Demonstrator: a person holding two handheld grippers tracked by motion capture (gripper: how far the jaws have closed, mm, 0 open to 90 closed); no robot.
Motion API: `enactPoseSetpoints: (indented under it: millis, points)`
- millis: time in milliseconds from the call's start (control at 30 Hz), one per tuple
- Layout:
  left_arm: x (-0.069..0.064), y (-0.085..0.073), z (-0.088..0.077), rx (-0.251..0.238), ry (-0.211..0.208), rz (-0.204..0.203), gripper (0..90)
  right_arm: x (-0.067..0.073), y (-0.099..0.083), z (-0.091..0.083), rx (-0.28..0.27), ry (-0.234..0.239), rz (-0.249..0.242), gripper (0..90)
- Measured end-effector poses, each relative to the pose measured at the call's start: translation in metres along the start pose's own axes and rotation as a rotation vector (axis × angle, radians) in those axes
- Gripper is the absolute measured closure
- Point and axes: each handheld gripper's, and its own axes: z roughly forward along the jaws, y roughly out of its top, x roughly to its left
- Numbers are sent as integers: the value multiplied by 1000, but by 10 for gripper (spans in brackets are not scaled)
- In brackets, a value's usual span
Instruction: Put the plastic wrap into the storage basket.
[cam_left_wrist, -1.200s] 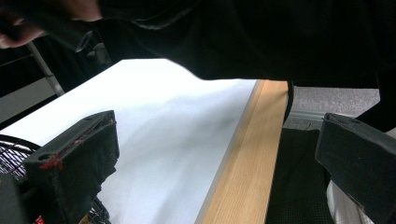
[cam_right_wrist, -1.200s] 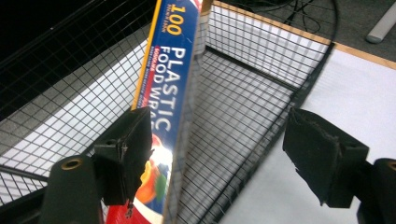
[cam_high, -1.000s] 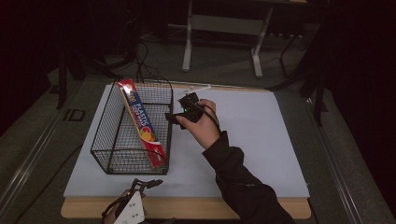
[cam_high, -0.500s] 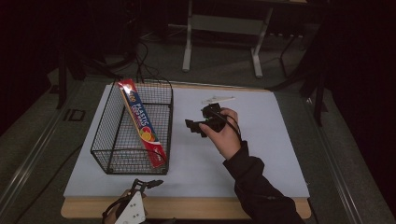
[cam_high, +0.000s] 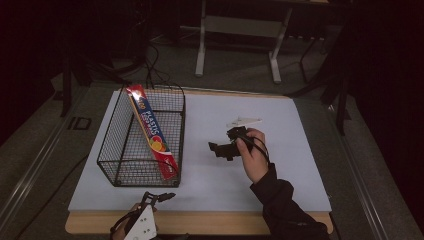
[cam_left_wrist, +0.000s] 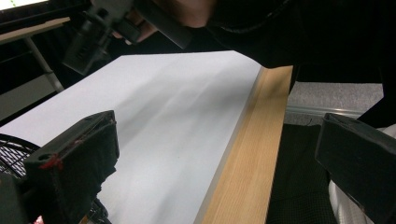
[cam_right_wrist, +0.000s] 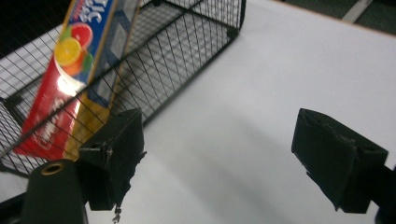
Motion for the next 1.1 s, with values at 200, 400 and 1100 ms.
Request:
enactPoseSetpoints:
  millis: [200,400,1100]
  points:
    - [0,0,1,2,0,1,1,-6,-18,4,32,4,21,169]
    - [0,0,1,4,-1,-2,1,-10,-33,7,60,15,32,169]
    - [-1,0,2,10,3,2,1,-18,-79,-10,54,14,33,170]
